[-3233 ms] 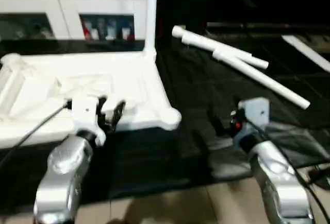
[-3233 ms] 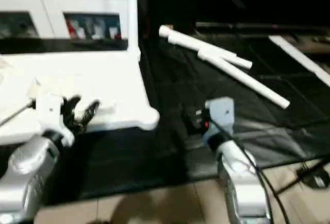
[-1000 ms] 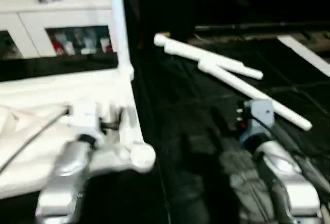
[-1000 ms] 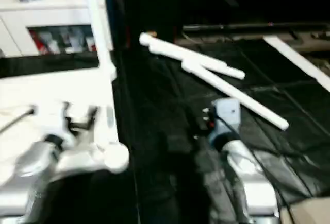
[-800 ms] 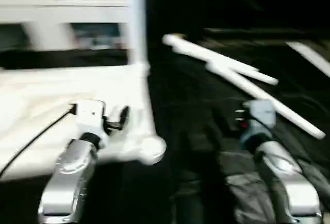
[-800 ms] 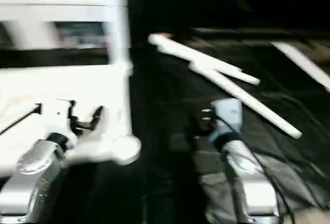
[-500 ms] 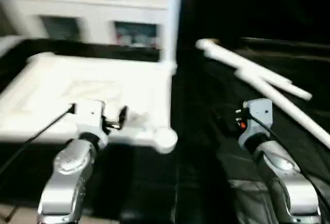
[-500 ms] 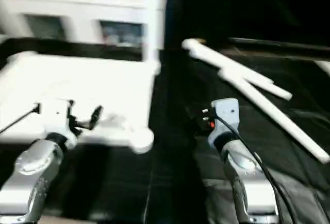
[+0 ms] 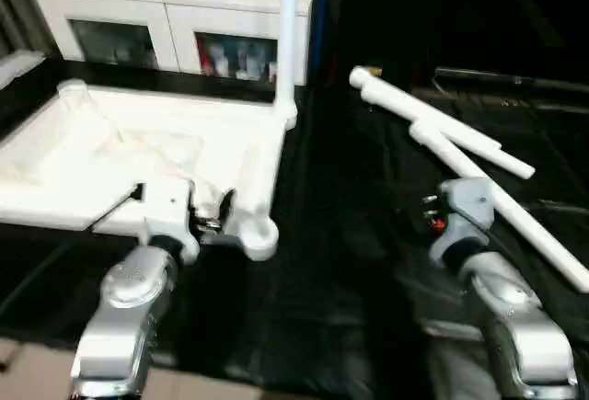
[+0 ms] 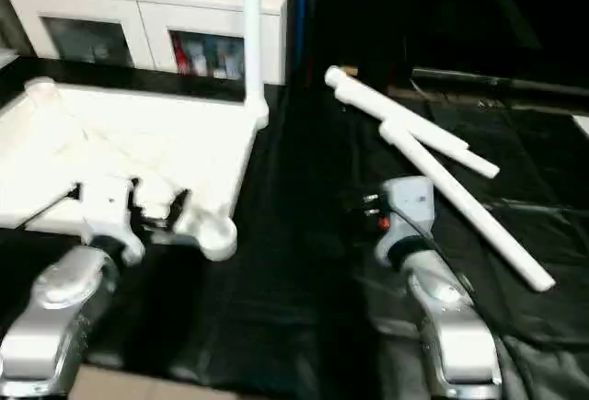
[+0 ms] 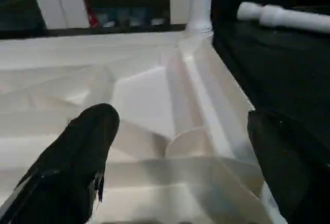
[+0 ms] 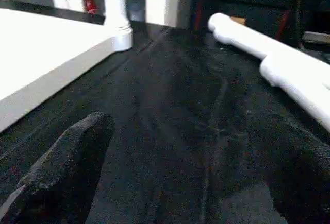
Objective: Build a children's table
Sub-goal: Move to table, then pick table leg
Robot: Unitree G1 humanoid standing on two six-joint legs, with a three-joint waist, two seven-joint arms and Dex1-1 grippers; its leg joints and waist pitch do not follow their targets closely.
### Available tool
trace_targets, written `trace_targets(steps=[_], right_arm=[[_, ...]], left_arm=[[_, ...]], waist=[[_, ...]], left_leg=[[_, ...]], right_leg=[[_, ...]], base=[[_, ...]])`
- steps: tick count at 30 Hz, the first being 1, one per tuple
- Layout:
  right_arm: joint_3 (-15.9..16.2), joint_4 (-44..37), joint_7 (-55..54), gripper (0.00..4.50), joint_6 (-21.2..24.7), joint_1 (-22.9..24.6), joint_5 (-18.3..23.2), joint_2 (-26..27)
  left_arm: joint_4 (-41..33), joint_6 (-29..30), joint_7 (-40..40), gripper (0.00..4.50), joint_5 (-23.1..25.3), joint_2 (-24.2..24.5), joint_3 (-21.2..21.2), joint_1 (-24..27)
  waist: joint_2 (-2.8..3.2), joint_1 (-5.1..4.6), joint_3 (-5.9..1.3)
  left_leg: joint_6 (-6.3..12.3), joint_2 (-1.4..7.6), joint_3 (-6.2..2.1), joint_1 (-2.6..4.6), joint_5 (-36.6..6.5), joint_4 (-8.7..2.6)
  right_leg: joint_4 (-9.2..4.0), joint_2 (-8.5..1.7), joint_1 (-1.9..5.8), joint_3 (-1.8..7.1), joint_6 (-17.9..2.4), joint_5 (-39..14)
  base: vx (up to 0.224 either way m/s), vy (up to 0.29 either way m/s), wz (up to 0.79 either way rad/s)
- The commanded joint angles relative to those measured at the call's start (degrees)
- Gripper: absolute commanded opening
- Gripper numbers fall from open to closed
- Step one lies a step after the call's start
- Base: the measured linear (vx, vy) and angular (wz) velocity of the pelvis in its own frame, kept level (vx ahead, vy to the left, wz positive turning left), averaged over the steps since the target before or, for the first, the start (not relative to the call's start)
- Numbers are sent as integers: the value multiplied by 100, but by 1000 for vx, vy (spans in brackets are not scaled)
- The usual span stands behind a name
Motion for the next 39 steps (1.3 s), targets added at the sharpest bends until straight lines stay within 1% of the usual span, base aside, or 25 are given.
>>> trace_targets(steps=[1, 2, 3, 4, 5, 6, 7, 8, 9, 10, 11, 12, 13, 14, 15, 16, 17, 19, 21, 22, 24, 26, 28, 31, 39], right_arm=[[-74, -28, -12, 450, 70, -33, -19, -76], [-68, -27, -14, 450, 71, -34, -16, -81], [-64, -23, -19, 450, 74, -36, -15, -82], [-62, -20, -23, 450, 72, -39, -18, -81], [-64, -10, -26, 450, 70, -45, -23, -72], [-64, 8, -39, 450, 62, -59, -40, -61], [-58, 12, -50, 450, 50, -63, -49, -59], [-92, 18, -87, 450, 59, -69, -24, -29], [-131, 24, -118, 450, 65, -75, 4, -4], [-144, 26, -127, 450, 66, -76, 12, 4], [-190, 44, -154, 450, 90, -96, 34, -5], [-217, 64, -159, 450, 105, -120, 26, -50], [-232, 72, -171, 450, 128, -136, 11, -81], [-259, 82, -190, 450, 170, -164, -15, -127], [-320, 132, -228, 450, 222, -205, -72, -209], [-363, 170, -253, 450, 259, -234, -116, -269], [-502, 291, -279, 450, 380, -315, -178, -424], [-598, 370, -273, 450, 433, -370, -211, -556], [-751, 524, -229, 450, 523, -465, -248, -806], [-840, 639, -173, 450, 567, -521, -246, -974], [-940, 795, -53, 450, 632, -577, -204, -1229], [-1041, 956, 71, 450, 703, -625, -163, -1495], [-1204, 1261, 331, 450, 829, -680, -91, -1893], [-1277, 1562, 642, 450, 991, -725, -47, -2197], [-1333, 3020, 1126, 450, 1034, -1123, -37, -2804]], left_arm=[[-27, 25, -27, 446, 15, -24, -57, -44], [-26, 25, -26, 446, 17, -24, -57, -47], [-26, 27, -26, 446, 17, -20, -57, -54], [-25, 28, -21, 446, 13, -14, -61, -59], [-21, 29, -16, 446, 5, -5, -64, -66], [-21, 38, -11, 446, -5, 6, -61, -69], [-23, 45, -13, 446, -8, 9, -55, -66], [-26, 51, -15, 446, -7, 12, -52, -63], [-28, 71, -14, 446, -22, 4, -42, -61], [-28, 77, -14, 446, -27, 2, -39, -60], [-25, 107, -22, 446, -71, -10, -13, -59], [-20, 126, -47, 446, -97, -7, -2, -61], [-16, 132, -83, 446, -100, 18, -10, -66], [-10, 144, -140, 446, -103, 62, -28, -74], [1, 145, -207, 446, -106, 113, -58, -83], [8, 144, -253, 446, -109, 149, -79, -89], [-4, 128, -479, 446, -209, 244, -130, -83], [-33, 171, -669, 446, -308, 314, -153, -77], [-110, 302, -1083, 446, -571, 435, -203, -62], [-152, 368, -1364, 446, -645, 588, -292, -51], [-186, 427, -1730, 446, -671, 839, -431, -27], [-213, 477, -2048, 446, -717, 1050, -531, -12], [-231, 562, -2383, 446, -876, 1247, -573, -65], [-242, 631, -2625, 446, -1056, 1364, -577, -152], [-386, 837, -3358, 446, -1394, 1758, -702, -413]], waist=[[51, -99, -221], [38, -66, -230], [-123, -46, -292], [-107, 152, -199], [-239, 190, -306], [-210, 218, -194], [23, 136, -181], [-23, 109, -144], [118, 48, -190], [200, 82, -239], [63, 109, -174], [-18, 171, -92], [-315, 377, -82], [-273, 484, -130], [-311, 505, -51], [-257, 608, -140], [-109, 598, -213], [17, 526, -217], [18, 528, -201], [-35, 542, -126], [-32, 599, -125], [16, 593, -143], [71, 546, -213], [65, 561, -205], [34, 569, -183]], left_leg=[[2675, 855, -859, 133, 577, -910], [2766, 534, -754, 66, 659, -801], [2739, -89, -430, -248, 932, -386], [2404, -406, -171, -503, 650, -75], [1499, -342, 126, -475, 251, 409], [921, -247, 188, -382, 2, 346], [711, -69, 243, 7, -474, 21], [694, 41, 255, 46, -605, -140], [853, 612, -163, 100, -757, -647], [1020, 1160, -457, 266, -1051, -884], [1225, 1436, -497, 292, -1478, -1150], [1075, 1201, -329, 163, -1655, -1027], [385, -151, 396, -25, -1152, 90], [347, -248, 417, -97, -627, 260], [296, -214, 365, -306, -244, 279], [220, -174, 226, -274, -111, -67], [299, -31, 128, -103, -3, -327], [487, 232, -58, -79, 6, -505], [580, 401, -94, 81, -284, -535], [445, 161, 83, 1, -414, -502], [400, 34, 163, -7, -239, -478], [445, 195, 99, 32, -188, -569], [615, 469, -43, 83, -118, -626], [682, 357, 71, 17, -35, -594], [635, 351, 168, 74, -126, -592]], right_leg=[[305, -476, -110, 441, -368, -459], [35, -499, -24, 505, -747, -360], [-437, -687, 308, 492, -1975, 459], [-751, -867, 408, 377, -2176, -154], [-976, -1149, 531, 238, -2028, -1189], [-1062, -1132, 431, -28, -1532, -1869], [-1215, -856, 228, 72, -957, -2188], [-1159, -704, 296, 7, -695, -1969], [-838, -369, 320, -194, -140, -1628], [-451, -462, 261, -46, 51, -1330], [144, -821, 83, 618, 26, -424], [-36, -942, 100, 839, -71, -524], [-911, -734, 25, 853, 857, -2575], [-935, -755, 103, 999, 1465, -3501], [-938, -823, 187, 1034, 1963, -4072], [-832, -623, 279, 953, 2340, -2855], [-770, -520, 340, 804, 1857, -1365], [-676, -520, 390, 624, 1291, -255], [-696, -656, 303, 666, 979, -305], [-846, -666, 383, 640, 783, -873], [-960, -582, 387, 607, 913, -1699], [-922, -544, 364, 546, 838, -1436], [-744, -692, 376, 567, 357, -472], [-776, -792, 432, 585, -125, -223], [-807, -814, 394, 583, -549, -749]], base=[[-47, -151, 6], [-47, -192, 18], [-47, -192, 18], [-115, -224, 40], [-134, -217, 45], [-134, -217, 45], [-78, -206, 48], [-70, -219, 23], [-70, -219, 23], [-48, -221, 4], [-39, -201, 17], [-39, -201, 17], [-59, -206, 17], [-50, -171, -4], [-50, -171, -4], [-33, -114, -12], [-29, -67, 4], [-27, -60, 0], [0, 0, 0], [0, 0, 0], [0, 0, 0], [5, 30, 0], [16, 66, -1], [15, 69, -1], [1, 21, 1]])
